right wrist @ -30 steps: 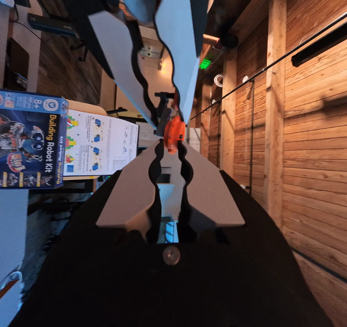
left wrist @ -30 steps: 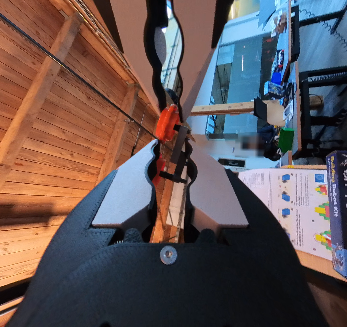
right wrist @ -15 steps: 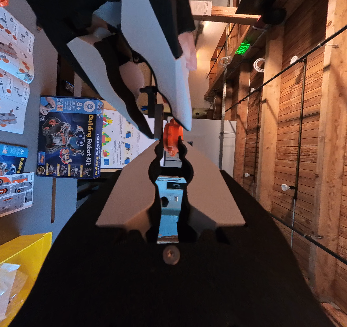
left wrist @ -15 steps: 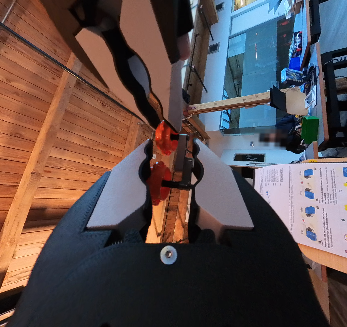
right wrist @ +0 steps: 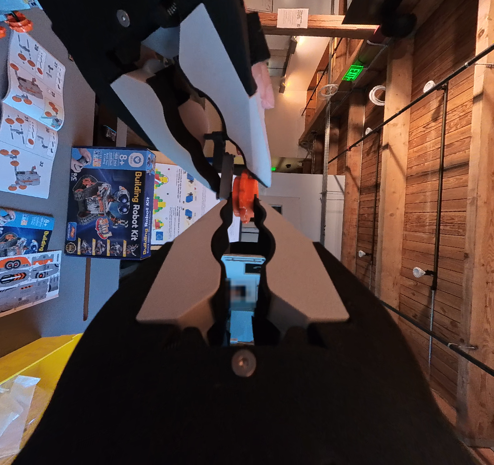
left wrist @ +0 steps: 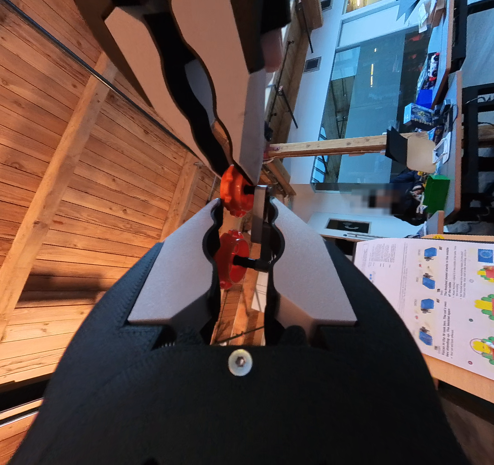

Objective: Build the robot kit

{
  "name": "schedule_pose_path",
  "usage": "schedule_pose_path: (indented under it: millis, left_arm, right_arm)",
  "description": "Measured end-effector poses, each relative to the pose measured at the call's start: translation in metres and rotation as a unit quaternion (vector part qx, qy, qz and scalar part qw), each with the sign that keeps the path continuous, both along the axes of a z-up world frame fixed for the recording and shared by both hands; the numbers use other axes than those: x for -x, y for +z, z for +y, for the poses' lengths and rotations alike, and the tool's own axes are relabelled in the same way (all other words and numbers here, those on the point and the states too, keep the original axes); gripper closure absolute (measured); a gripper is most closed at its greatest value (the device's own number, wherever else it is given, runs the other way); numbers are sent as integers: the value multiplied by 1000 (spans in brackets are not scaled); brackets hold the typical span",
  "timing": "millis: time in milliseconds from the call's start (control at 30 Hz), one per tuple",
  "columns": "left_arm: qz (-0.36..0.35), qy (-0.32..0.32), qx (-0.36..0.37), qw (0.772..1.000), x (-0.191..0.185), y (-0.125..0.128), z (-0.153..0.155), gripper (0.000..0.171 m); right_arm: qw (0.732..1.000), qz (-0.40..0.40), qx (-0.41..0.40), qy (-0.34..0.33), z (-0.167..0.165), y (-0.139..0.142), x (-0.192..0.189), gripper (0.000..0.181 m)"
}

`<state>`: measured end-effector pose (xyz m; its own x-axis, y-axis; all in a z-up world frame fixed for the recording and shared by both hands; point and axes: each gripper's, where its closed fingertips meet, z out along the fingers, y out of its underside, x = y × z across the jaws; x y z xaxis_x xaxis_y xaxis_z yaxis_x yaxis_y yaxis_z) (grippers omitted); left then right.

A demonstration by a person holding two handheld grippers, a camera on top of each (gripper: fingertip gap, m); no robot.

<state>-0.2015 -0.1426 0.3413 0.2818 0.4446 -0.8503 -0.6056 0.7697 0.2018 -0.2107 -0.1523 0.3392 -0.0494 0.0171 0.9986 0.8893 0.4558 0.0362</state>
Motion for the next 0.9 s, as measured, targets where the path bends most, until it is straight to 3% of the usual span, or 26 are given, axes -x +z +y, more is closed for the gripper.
schedule_pose_path:
  millis: [100,200,633,900]
  left_arm:
    - [6,-4,22,1000,-3,-5,0,125]
    - [-8,-13,-7,1000,-3,0,-8,136]
    - [-5,8,-1,1000,-2,1,-4,138]
    - [-25,-16,26,999,7,10,-12,139]
  right_arm:
    - [1000,-5,-17,-6,1,3,0,167]
    - [1000,3,-2,4,0,2,3,167]
    - [999,-38,-33,-12,2,4,1,167]
    - [996,-57,-64,37,-11,9,10,163]
